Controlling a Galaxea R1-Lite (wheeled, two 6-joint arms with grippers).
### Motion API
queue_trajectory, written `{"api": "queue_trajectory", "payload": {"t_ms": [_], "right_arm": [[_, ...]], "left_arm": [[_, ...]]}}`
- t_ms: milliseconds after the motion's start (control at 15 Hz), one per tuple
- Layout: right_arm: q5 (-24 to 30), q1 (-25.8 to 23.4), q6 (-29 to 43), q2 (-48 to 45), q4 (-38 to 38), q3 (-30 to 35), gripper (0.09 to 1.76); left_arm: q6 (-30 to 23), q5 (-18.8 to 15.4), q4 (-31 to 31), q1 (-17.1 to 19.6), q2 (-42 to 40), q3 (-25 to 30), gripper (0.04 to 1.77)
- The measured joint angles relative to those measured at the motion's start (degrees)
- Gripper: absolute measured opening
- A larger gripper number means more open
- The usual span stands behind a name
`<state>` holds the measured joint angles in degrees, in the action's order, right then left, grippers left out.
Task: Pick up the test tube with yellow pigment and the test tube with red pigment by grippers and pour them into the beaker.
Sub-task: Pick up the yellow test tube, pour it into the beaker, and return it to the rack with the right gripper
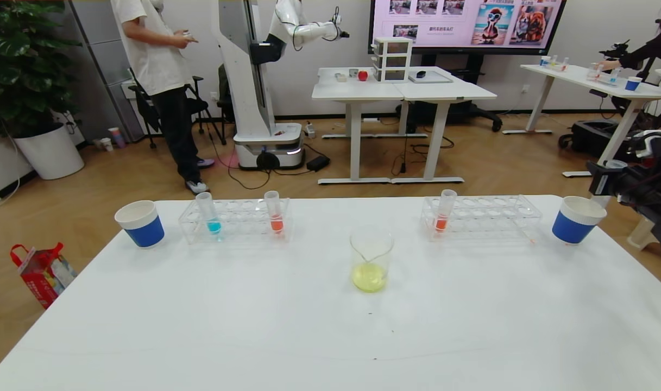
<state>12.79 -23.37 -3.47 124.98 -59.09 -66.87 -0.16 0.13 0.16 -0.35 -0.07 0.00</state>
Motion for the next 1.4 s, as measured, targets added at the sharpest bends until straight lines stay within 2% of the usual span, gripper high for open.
{"api": "queue_trajectory", "payload": {"t_ms": [200, 533, 600, 733, 800, 867, 1133, 1400], "right_arm": [[-0.06, -0.09, 0.01, 3.02, -3.23, 0.46, 0.53], [-0.12, 0.28, 0.2, 4.99, -3.75, 0.74, 0.56], [-0.12, 0.37, 0.21, 4.95, -3.73, 1.11, 0.74], [-0.09, 0.37, 0.23, 4.84, -3.89, 1.4, 1.41], [-0.09, 0.39, 0.26, 4.77, -3.89, 1.51, 1.64], [-0.06, 0.44, 0.26, 4.68, -4.25, 1.55, 1.72], [0.05, 2.4, 0.26, 3.0, -5.74, 1.74, 1.72], [-3.15, 9.57, 0.34, -1.13, -3.36, 1.73, 1.72]], "left_arm": [[0.0, -0.02, 0.0, 0.0, 0.0, 0.0, 1.75], [0.02, 0.0, 0.0, 0.0, 0.0, 0.0, 1.75], [0.0, 0.0, 0.0, 0.0, 0.0, 0.0, 1.75], [0.0, 0.02, 0.02, 0.02, 0.0, 0.0, 1.75], [0.0, 0.02, 0.0, 0.0, 0.0, 0.0, 1.75], [0.0, 0.02, 0.0, 0.0, 0.0, 0.0, 1.75], [0.0, 0.0, 0.0, 0.0, 0.0, 0.0, 1.75], [0.0, 0.0, 0.0, 0.02, 0.0, 0.0, 1.75]]}}
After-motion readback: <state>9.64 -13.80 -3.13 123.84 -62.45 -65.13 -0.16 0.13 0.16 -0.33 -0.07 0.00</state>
